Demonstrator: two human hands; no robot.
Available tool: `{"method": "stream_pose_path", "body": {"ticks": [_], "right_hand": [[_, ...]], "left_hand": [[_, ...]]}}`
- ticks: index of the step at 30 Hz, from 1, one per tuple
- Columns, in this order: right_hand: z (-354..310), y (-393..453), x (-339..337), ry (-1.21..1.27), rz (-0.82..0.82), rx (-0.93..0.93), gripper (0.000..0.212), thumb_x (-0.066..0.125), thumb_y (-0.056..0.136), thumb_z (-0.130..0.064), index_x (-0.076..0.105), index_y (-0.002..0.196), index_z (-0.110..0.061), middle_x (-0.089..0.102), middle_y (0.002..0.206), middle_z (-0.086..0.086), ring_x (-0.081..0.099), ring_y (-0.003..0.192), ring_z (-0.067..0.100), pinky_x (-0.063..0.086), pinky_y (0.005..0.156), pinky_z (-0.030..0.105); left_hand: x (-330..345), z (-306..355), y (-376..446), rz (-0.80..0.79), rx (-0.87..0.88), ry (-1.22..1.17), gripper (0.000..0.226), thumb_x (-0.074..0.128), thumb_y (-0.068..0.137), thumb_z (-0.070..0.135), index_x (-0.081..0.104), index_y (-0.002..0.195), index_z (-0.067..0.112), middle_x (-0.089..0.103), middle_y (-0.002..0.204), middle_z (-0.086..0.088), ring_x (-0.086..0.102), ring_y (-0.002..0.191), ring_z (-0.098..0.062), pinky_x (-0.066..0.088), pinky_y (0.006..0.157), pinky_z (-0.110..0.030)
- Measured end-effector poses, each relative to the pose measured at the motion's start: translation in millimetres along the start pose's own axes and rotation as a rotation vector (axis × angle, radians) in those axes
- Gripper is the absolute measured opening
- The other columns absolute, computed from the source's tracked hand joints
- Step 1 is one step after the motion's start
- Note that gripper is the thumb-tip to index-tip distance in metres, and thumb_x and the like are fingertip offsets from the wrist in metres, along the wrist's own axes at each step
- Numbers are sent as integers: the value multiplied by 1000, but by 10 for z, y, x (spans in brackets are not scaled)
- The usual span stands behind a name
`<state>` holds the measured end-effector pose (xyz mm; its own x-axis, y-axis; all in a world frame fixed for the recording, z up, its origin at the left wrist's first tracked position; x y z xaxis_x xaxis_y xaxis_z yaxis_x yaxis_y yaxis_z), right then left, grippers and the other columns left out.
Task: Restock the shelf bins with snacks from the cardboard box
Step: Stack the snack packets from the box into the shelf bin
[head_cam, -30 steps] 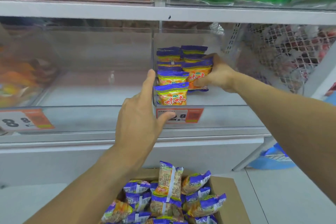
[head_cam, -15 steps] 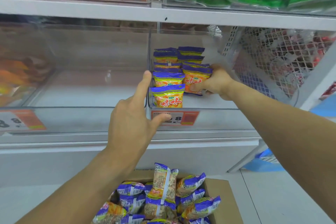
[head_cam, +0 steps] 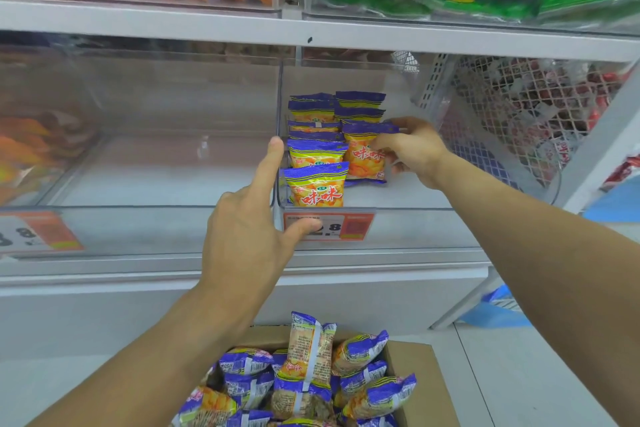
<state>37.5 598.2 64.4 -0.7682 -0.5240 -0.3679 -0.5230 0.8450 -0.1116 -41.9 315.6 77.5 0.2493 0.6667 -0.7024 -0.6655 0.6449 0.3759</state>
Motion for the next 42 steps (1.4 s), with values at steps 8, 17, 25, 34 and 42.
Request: {"method": "stream_pose_path", "body": {"ticks": [8,17,25,34,42], "right_hand": [[76,-25,31,-23,-54,69,35,81,82,-19,66,113,-11,70,90,9,62,66,18,54,58,30],[-330,-647,-509,-95,261,-155,17,71,83,-11,66,99,-13,65,76,5,62,56,17,48,55,30],[133,-2440,236,-356,-231,-423,12,71,84,-8,69,85,-20,67,71,-13,63,61,7,43,60,10],[1939,-3011,561,-1103,-1131,3,64,78,84,-41,52,134,-10,59,116,6,54,101,23,42,80,30],[1800,-3083,782,-1368,-1126,-287,47,73,89,-30,60,132,-17,54,127,10,58,111,32,50,83,35]], "left_hand": [[16,34,-5,-32,-4,2,106,81,74,47,19,158,29,70,112,-5,54,93,-23,43,77,-34],[-142,138,-41,52,212,39,79,74,85,30,34,150,11,51,138,-8,42,127,-20,30,108,-23],[434,120,-907,-627,277,54,3,59,89,29,57,91,28,62,87,11,62,85,-15,45,70,-29],[868,-490,-2196,-1441,134,339,62,65,93,45,46,142,12,56,130,-6,56,116,-27,47,89,-35],[593,-600,-2181,-1298,65,335,62,78,83,42,52,133,15,61,126,-4,60,111,-21,53,91,-37]]}}
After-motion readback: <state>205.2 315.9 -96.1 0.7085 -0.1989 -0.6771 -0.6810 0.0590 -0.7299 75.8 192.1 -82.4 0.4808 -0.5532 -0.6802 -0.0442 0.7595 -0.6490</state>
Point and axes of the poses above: each hand's wrist, its own y-axis towards the middle knuckle, its own x-axis out of the palm, z = x × y, the point moved 5 cm from there along y, towards the middle knuckle
